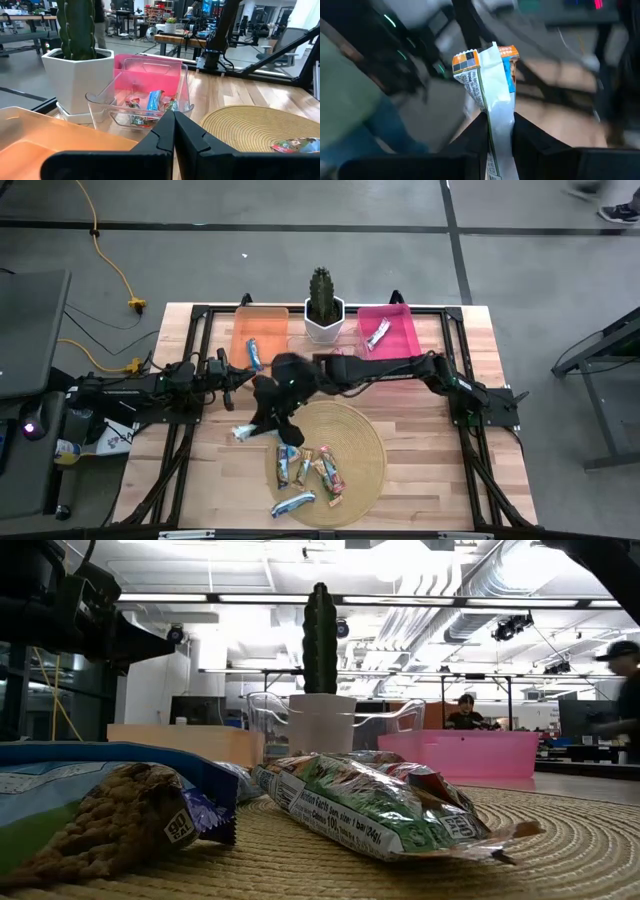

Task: Pick and place Granola Bars by type
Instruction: Put the yellow granola bar into the red bin

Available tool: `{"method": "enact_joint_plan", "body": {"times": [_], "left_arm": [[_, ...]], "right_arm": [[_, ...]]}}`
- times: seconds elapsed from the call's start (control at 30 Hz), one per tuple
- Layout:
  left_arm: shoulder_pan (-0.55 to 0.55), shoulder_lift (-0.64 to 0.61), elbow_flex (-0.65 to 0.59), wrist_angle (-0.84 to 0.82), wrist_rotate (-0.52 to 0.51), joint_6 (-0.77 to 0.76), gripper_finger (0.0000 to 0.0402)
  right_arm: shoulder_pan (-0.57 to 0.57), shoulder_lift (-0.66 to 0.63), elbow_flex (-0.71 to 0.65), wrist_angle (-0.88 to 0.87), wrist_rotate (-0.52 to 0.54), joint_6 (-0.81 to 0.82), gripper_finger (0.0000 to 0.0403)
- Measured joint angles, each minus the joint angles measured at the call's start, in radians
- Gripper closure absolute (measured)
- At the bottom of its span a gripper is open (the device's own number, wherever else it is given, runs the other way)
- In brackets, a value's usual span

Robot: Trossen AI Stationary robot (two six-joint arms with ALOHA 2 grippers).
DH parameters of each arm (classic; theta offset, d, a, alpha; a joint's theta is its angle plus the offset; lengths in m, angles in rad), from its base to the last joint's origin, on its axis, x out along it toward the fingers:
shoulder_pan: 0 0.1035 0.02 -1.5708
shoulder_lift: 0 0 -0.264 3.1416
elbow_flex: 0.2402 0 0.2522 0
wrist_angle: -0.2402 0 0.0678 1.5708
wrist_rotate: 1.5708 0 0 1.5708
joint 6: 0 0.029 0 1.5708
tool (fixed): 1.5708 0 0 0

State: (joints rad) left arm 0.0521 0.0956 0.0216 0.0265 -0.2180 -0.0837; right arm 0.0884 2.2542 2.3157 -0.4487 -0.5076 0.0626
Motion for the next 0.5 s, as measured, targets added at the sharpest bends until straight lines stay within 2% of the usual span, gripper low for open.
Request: {"method": "enact_joint_plan", "body": {"times": [0.23,0.5], "left_arm": [[0.0,0.0,0.0,0.0,0.0,0.0,0.04],[0.0,0.0,0.0,0.0,0.0,0.0,0.04]], "right_arm": [[-0.011,-0.051,0.0,0.313,-0.113,0.132,0.0345],[-0.017,-0.089,0.0,0.428,-0.115,0.165,0.0345]]}}
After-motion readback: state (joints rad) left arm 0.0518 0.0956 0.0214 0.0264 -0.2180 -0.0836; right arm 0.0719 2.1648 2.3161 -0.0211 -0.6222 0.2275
